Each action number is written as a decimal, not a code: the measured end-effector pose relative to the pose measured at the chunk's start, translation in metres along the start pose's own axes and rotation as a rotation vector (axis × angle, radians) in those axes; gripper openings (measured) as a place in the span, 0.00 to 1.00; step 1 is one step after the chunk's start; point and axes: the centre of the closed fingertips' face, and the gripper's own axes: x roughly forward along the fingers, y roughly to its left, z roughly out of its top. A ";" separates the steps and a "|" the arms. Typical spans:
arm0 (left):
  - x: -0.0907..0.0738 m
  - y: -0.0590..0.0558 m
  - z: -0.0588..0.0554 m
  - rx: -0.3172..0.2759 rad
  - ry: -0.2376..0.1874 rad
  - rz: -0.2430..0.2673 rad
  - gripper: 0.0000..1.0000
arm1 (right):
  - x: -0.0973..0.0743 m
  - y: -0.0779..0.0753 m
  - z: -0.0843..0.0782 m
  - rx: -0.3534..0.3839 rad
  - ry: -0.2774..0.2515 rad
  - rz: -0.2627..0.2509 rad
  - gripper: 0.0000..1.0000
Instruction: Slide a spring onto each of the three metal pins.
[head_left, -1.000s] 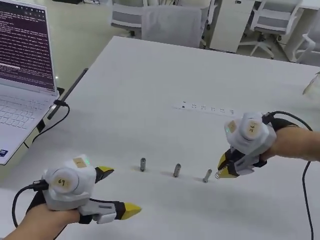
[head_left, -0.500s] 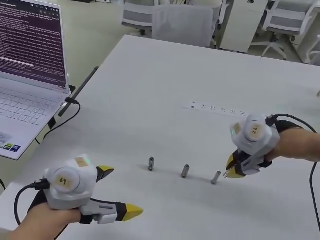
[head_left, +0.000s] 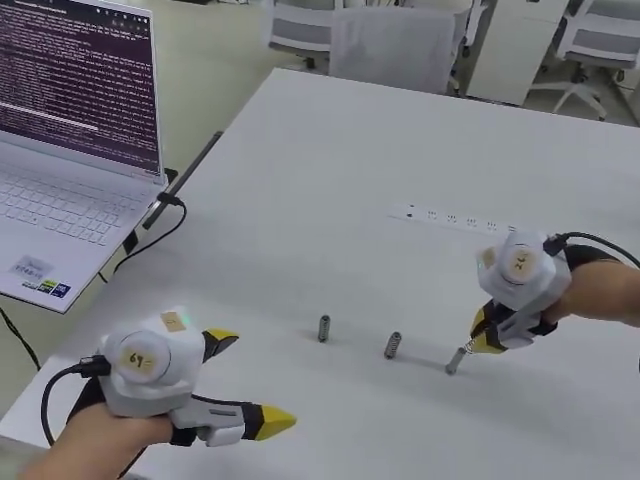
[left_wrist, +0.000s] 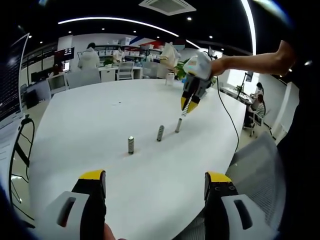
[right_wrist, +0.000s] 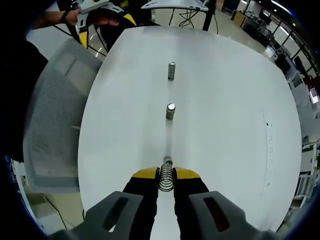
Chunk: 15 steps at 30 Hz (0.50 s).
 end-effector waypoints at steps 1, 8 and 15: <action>0.000 0.000 0.000 0.000 0.000 0.001 0.78 | 0.001 -0.001 0.000 -0.003 0.001 0.000 0.08; -0.001 0.001 -0.001 -0.011 0.002 0.003 0.77 | 0.003 -0.004 0.003 -0.009 0.006 0.010 0.09; -0.001 0.002 -0.001 -0.018 0.002 0.005 0.76 | 0.008 -0.002 0.000 -0.014 0.018 0.025 0.09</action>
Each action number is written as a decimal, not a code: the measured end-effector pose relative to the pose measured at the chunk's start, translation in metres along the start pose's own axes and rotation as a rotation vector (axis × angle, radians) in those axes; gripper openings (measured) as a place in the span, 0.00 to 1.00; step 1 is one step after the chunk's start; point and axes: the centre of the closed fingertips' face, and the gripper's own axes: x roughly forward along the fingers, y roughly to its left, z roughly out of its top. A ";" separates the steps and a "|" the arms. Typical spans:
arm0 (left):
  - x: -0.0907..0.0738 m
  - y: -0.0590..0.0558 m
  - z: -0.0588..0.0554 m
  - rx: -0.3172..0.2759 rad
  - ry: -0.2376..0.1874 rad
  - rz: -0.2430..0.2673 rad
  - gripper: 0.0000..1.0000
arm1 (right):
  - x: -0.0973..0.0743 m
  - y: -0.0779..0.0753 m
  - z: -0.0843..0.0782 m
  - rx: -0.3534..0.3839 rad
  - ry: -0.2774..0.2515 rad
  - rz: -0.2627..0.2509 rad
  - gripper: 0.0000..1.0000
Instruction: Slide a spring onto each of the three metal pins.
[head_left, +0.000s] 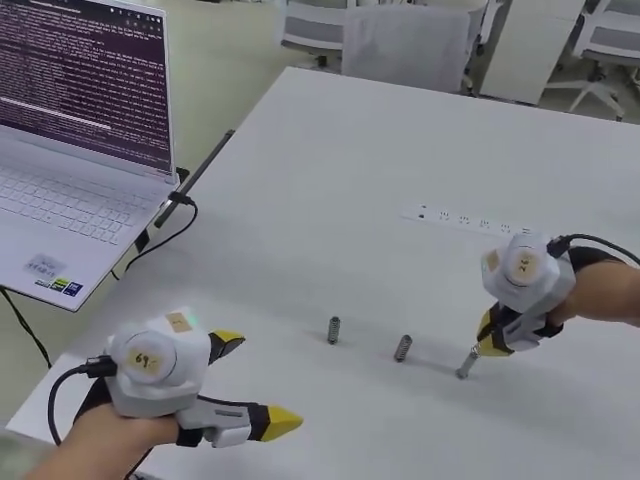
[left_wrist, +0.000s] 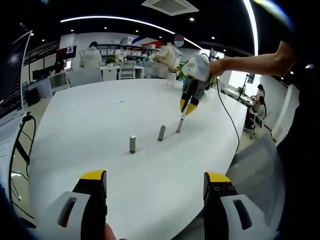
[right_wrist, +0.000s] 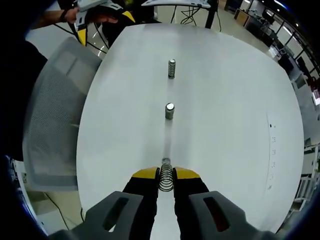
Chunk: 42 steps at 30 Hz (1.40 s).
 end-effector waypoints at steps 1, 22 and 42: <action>0.000 0.000 0.000 0.000 0.001 0.000 0.76 | 0.001 0.000 0.000 0.000 0.001 0.000 0.09; -0.001 0.002 -0.004 -0.015 0.010 0.003 0.74 | 0.014 0.002 -0.002 -0.010 0.021 0.014 0.09; -0.002 0.005 -0.003 -0.015 0.013 0.009 0.74 | 0.032 0.000 -0.003 -0.030 0.050 0.008 0.09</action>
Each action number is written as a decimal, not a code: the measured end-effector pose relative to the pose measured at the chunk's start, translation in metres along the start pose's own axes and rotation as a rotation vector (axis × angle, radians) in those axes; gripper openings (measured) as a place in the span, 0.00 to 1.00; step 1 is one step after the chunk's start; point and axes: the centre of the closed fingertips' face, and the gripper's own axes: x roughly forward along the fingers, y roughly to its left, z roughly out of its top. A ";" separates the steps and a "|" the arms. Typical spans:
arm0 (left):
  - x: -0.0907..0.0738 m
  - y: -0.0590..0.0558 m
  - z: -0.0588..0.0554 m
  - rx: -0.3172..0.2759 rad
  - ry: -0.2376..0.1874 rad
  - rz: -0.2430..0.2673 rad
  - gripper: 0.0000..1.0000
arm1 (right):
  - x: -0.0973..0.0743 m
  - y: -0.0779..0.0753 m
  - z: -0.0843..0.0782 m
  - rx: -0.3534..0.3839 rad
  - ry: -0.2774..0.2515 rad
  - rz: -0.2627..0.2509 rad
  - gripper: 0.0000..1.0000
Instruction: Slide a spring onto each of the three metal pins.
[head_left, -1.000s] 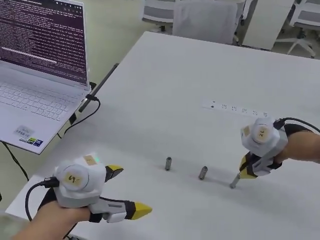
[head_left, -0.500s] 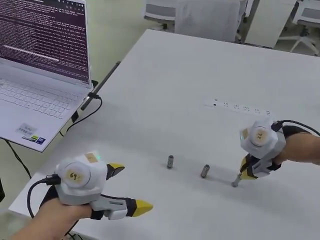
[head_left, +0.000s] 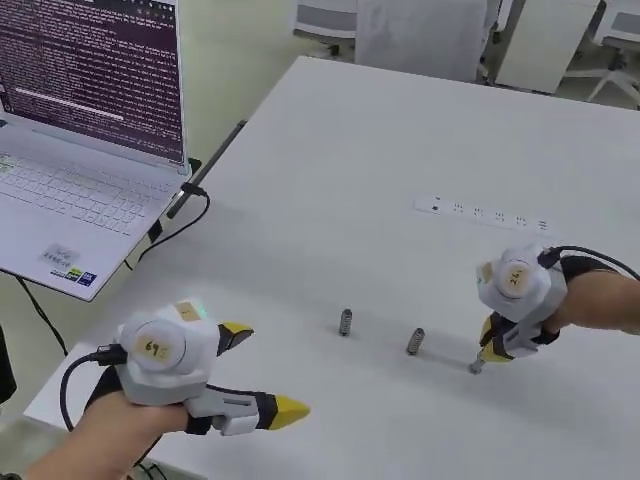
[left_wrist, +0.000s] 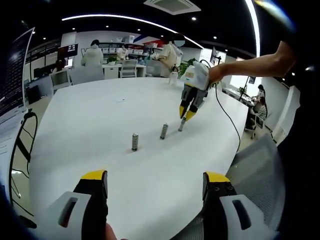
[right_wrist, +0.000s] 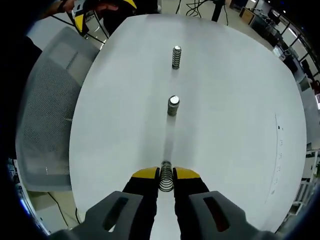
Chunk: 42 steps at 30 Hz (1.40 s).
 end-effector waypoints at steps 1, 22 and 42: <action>0.000 0.000 0.000 0.000 0.000 0.001 0.74 | 0.001 0.000 0.000 -0.001 0.001 -0.001 0.09; -0.003 0.005 0.001 -0.001 0.002 0.016 0.74 | 0.022 -0.004 -0.008 0.028 0.013 0.005 0.10; 0.000 0.000 0.008 0.011 -0.008 0.000 0.76 | 0.007 0.001 -0.011 0.046 -0.010 -0.033 0.27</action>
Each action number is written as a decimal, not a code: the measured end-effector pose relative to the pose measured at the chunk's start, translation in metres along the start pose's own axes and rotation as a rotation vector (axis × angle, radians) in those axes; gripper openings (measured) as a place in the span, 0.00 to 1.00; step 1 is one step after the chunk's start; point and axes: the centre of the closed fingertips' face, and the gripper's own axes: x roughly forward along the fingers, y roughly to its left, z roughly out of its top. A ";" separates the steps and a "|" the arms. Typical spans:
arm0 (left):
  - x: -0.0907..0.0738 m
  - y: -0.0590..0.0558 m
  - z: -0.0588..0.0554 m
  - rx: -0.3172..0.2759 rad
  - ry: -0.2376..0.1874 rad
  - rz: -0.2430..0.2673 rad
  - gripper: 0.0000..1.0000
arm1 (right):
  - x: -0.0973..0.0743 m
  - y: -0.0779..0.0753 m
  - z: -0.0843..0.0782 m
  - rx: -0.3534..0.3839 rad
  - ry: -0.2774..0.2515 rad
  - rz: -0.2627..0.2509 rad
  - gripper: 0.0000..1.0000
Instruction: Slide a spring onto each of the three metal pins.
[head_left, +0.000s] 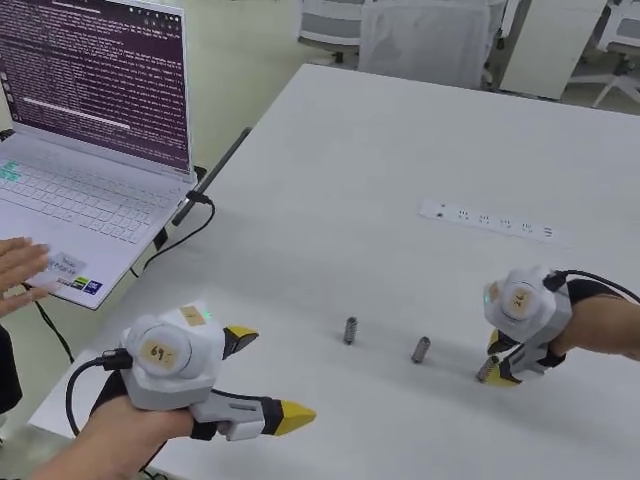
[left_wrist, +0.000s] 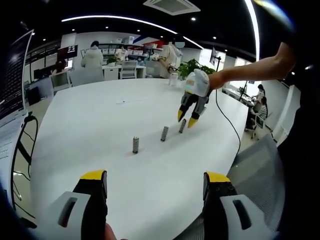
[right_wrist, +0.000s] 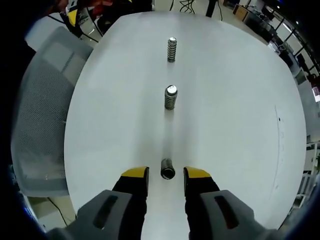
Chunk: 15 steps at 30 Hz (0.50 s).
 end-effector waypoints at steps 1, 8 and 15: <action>0.000 0.000 0.000 0.000 0.000 0.000 0.76 | -0.002 0.000 0.000 0.001 -0.002 -0.005 0.28; 0.001 0.000 0.002 0.005 -0.001 -0.002 0.78 | -0.013 0.001 -0.004 0.023 -0.020 -0.042 0.35; 0.002 0.000 0.000 0.010 0.010 -0.006 0.81 | -0.026 0.006 -0.013 0.095 -0.061 -0.092 0.40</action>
